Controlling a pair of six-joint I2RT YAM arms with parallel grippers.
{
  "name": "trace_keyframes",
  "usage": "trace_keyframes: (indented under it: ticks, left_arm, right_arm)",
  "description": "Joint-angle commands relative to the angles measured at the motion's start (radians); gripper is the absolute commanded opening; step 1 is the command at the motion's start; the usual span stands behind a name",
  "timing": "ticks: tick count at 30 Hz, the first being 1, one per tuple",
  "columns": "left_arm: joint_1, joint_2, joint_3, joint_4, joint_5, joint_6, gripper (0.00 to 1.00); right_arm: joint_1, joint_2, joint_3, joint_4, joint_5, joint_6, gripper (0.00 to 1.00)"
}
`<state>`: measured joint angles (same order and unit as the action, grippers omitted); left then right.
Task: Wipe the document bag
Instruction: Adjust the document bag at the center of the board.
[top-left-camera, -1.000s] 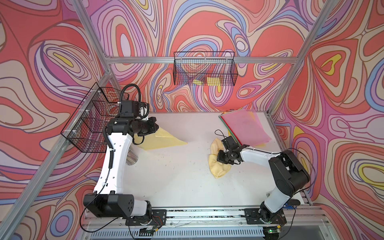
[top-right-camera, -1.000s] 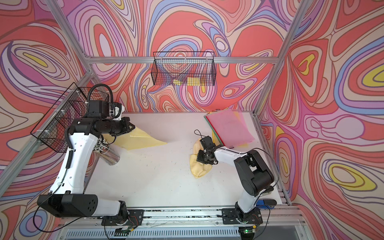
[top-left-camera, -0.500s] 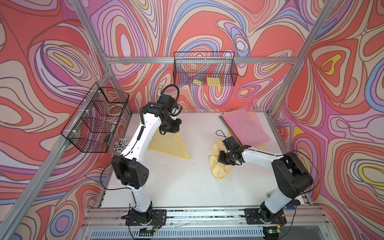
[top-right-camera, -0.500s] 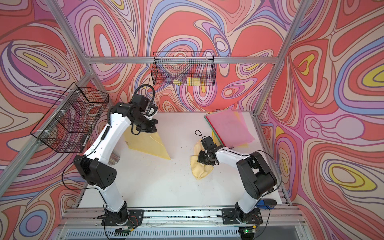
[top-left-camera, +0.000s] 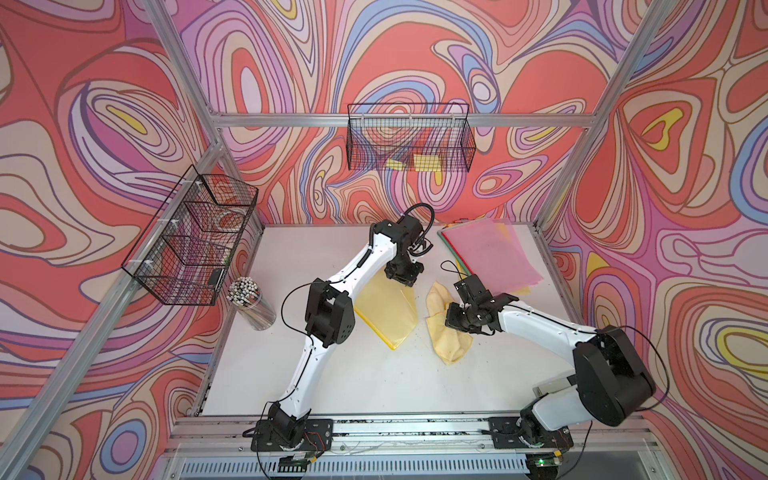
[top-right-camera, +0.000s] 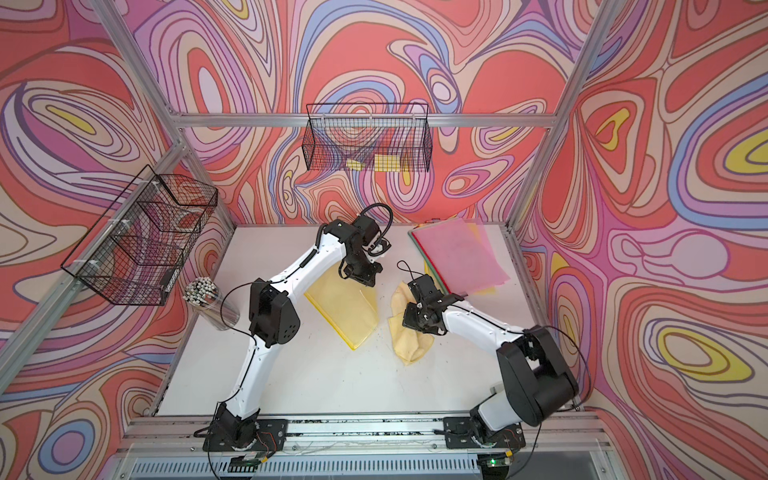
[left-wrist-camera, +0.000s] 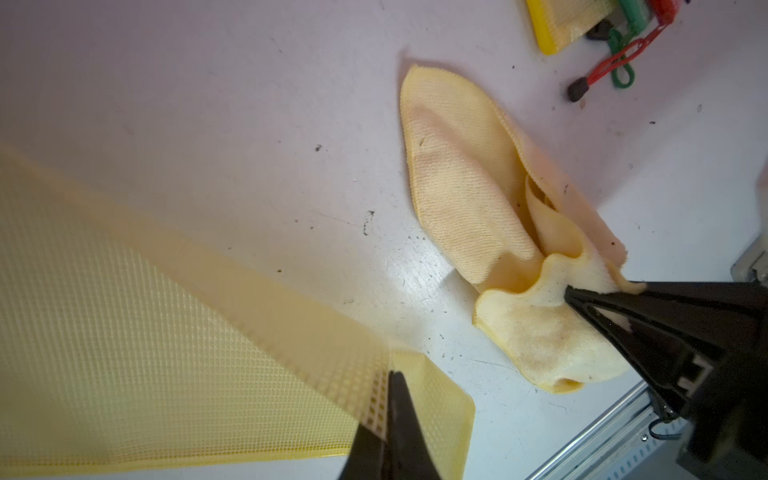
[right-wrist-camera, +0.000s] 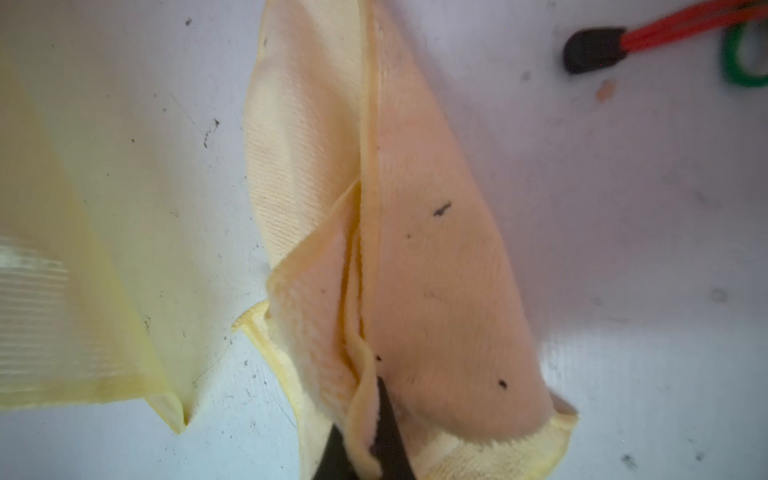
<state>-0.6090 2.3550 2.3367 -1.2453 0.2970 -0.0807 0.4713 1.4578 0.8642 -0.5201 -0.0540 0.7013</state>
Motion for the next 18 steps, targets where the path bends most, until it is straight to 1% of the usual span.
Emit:
trace_keyframes:
  ticks: [1, 3, 5, 6, 7, 8, 10, 11, 12, 14, 15, 17, 18]
  left_arm:
    - [-0.016, -0.028, -0.057, 0.119, 0.077, -0.009, 0.01]
    - [-0.029, -0.046, -0.121, 0.2, 0.101, -0.03, 0.09]
    - [-0.045, -0.058, -0.174, 0.265, 0.158, -0.039, 0.11]
    - [-0.05, -0.063, -0.204, 0.299, 0.185, -0.047, 0.14]
    - [-0.056, -0.072, -0.237, 0.328, 0.21, -0.054, 0.21]
    - [-0.062, -0.084, -0.276, 0.364, 0.226, -0.065, 0.3]
    - [-0.067, -0.132, -0.376, 0.453, 0.235, -0.095, 0.41]
    - [-0.067, -0.175, -0.443, 0.52, 0.246, -0.114, 0.48]
    - [-0.067, -0.217, -0.501, 0.581, 0.244, -0.13, 0.51]
    - [-0.065, -0.339, -0.641, 0.73, 0.221, -0.178, 0.53]
    - [-0.061, -0.391, -0.697, 0.789, 0.206, -0.201, 0.55]
    - [-0.048, -0.509, -0.828, 0.912, 0.171, -0.251, 0.65]
    - [-0.041, -0.562, -0.877, 0.955, 0.158, -0.271, 0.69]
  right_arm:
    - [-0.006, -0.08, 0.018, -0.098, 0.084, 0.013, 0.0]
    - [-0.005, -0.122, 0.039, -0.145, 0.119, 0.013, 0.0]
    - [-0.004, -0.158, 0.066, -0.189, 0.149, 0.008, 0.0]
    - [-0.006, -0.168, 0.08, -0.204, 0.159, 0.003, 0.0]
    - [-0.005, -0.175, 0.098, -0.222, 0.172, -0.005, 0.0]
    - [-0.005, -0.177, 0.117, -0.24, 0.183, -0.013, 0.0]
    - [-0.005, -0.171, 0.162, -0.275, 0.215, -0.031, 0.0]
    - [-0.004, -0.163, 0.183, -0.285, 0.224, -0.045, 0.0]
    - [-0.006, -0.154, 0.199, -0.289, 0.229, -0.056, 0.0]
    - [-0.005, -0.119, 0.241, -0.287, 0.225, -0.077, 0.0]
    - [-0.004, -0.101, 0.26, -0.287, 0.218, -0.087, 0.0]
    - [-0.001, -0.064, 0.309, -0.295, 0.22, -0.096, 0.0]
    - [-0.001, -0.058, 0.328, -0.294, 0.226, -0.099, 0.0]
